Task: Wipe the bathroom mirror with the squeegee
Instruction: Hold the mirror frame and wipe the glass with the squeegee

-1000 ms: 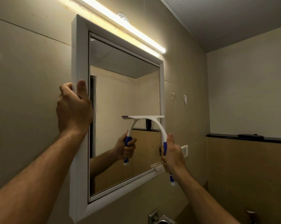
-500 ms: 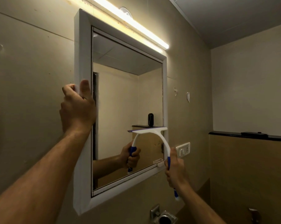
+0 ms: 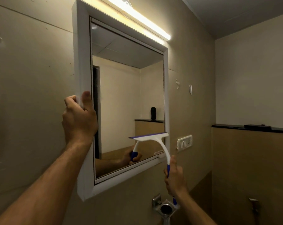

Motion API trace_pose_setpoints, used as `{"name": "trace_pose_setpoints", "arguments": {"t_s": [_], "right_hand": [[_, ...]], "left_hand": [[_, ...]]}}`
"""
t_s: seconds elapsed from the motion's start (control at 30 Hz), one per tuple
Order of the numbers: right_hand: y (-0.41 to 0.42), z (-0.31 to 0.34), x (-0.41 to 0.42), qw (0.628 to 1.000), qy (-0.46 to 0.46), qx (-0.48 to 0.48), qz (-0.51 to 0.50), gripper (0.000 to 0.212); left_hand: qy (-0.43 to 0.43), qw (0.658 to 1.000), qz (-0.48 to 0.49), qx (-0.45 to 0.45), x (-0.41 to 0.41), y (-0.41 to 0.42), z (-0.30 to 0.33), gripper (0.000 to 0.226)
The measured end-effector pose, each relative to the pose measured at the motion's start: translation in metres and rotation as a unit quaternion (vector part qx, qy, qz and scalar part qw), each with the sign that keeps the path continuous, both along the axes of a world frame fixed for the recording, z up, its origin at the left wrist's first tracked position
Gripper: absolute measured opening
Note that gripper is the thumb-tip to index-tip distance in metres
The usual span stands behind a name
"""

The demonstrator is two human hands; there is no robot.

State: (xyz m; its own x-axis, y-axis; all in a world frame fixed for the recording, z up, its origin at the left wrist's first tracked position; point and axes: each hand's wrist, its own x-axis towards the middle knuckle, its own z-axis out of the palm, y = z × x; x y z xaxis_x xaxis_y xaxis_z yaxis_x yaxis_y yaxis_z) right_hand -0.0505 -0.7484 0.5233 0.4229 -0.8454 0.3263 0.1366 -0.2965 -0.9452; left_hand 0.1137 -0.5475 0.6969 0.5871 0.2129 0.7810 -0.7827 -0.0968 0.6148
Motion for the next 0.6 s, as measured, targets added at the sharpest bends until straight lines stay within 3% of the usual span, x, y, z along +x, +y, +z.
{"name": "trace_pose_setpoints", "arguments": {"t_s": [0.3,0.6], "right_hand": [[0.004,0.057,-0.004,1.000,-0.021,0.004,0.021,0.065],[0.000,-0.023,-0.017,0.999,0.045,0.018,-0.008,0.063]], "left_hand": [[-0.012,1.000,0.002,0.000,-0.004,0.003,-0.003,0.065],[-0.015,1.000,0.007,0.002,0.000,0.002,-0.003,0.067]]}}
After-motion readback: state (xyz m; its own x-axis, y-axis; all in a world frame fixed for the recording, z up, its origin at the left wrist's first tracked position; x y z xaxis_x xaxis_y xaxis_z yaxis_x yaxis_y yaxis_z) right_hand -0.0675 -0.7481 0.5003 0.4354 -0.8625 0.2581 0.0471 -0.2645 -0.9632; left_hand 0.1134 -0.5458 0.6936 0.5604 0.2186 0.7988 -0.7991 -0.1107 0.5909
